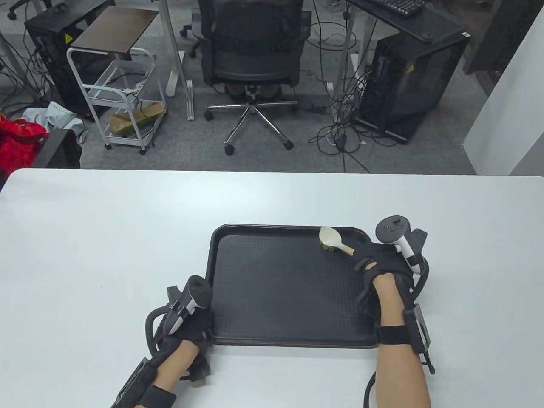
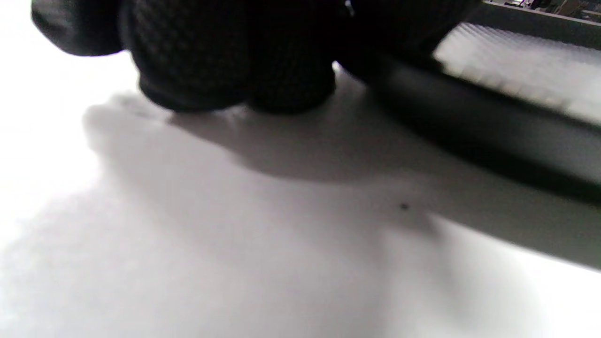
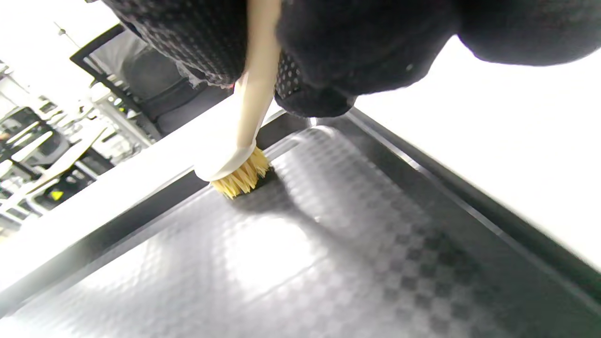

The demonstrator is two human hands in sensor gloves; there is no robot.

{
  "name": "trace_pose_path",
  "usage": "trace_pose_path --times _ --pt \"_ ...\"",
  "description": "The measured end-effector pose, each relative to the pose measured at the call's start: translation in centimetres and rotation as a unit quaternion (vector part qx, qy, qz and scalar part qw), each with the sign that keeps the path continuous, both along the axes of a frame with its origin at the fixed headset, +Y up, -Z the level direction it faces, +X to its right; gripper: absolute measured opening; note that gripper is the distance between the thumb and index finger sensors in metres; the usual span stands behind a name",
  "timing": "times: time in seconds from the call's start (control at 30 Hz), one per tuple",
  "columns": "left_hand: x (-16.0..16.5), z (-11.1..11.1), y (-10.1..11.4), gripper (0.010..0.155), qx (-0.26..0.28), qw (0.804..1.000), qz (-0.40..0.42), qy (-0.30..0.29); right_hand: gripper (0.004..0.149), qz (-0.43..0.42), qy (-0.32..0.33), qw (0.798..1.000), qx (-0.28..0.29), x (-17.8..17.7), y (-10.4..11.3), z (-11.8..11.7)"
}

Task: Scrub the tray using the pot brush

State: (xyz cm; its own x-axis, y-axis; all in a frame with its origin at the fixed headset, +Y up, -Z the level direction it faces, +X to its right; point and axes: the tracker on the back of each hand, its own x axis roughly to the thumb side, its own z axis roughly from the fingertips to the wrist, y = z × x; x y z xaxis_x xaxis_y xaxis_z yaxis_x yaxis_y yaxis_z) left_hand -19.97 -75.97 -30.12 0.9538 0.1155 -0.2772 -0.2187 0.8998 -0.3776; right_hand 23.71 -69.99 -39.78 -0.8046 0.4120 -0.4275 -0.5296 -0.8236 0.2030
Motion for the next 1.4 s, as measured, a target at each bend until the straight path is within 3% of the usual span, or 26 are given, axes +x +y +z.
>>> trace_pose_path --times 0.37,0.57,0.8,0.97,1.17,1.4 --pt "0.0 0.0 0.0 0.060 0.001 1.000 -0.001 0.000 0.052 0.045 -0.038 0.998 -0.024 2.8 1.0 1.0" --pt "0.0 0.0 0.0 0.060 0.000 1.000 -0.001 0.001 0.052 -0.012 -0.016 1.000 0.004 3.0 1.8 1.2" --pt "0.0 0.0 0.0 0.060 0.001 1.000 -0.001 0.001 0.052 -0.128 0.084 0.985 0.081 -2.4 3.4 1.0" --pt "0.0 0.0 0.0 0.060 0.001 1.000 0.000 0.000 0.052 -0.181 0.153 0.967 0.090 -7.2 3.1 0.8" --pt "0.0 0.0 0.0 0.060 0.001 1.000 0.001 0.000 0.052 -0.141 0.203 0.964 0.100 -14.0 1.2 1.0" --pt "0.0 0.0 0.0 0.060 0.001 1.000 0.000 0.000 0.052 -0.092 0.214 0.965 0.123 -18.9 -1.6 1.7"
